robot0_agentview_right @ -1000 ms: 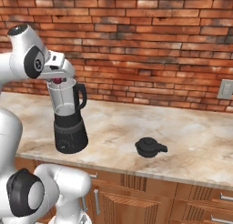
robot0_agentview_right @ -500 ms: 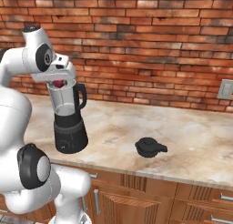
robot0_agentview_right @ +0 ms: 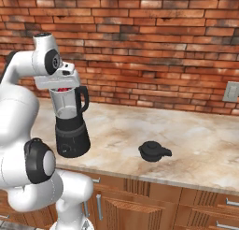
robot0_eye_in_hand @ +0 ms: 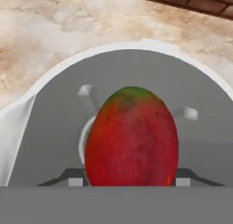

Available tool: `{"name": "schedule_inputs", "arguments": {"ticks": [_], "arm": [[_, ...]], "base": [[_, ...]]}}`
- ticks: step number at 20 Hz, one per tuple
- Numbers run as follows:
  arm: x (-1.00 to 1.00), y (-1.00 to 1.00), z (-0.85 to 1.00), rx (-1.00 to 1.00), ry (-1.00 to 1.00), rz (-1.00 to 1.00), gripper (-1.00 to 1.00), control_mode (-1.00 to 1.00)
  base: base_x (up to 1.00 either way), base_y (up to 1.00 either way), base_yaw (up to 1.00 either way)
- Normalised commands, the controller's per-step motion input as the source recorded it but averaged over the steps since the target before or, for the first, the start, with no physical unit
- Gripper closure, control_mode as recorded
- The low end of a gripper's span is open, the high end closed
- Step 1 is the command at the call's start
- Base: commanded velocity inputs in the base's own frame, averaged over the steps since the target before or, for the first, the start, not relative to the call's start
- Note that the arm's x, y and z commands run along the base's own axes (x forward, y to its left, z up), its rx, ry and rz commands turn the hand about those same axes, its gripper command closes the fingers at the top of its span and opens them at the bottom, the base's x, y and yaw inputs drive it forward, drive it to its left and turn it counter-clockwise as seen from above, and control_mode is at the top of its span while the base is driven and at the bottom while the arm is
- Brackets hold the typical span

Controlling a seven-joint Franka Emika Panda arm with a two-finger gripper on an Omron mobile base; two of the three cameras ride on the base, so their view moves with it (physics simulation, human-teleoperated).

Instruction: Open the blender lid, put the mango in the blender, close the lid, and start the blender.

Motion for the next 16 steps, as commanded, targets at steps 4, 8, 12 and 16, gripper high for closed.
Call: {"name": "schedule_inputs", "arguments": {"ticks": [4,8,12,16], "arm": [[0.00,0.00,-0.32,0.00,0.04,0.05,-1.00,-1.00],[0.00,0.00,0.00,0.00,0.00,0.04,-1.00,-1.00],[-0.01,0.00,0.40,0.00,-0.03,0.01,-1.00,-1.00],[-0.04,0.00,0.67,0.00,-0.05,0.00,-1.00,-1.00]], "base": [[0.00,0.00,0.00],[0.00,0.00,0.00],[0.00,0.00,0.00],[0.00,0.00,0.00]]}}
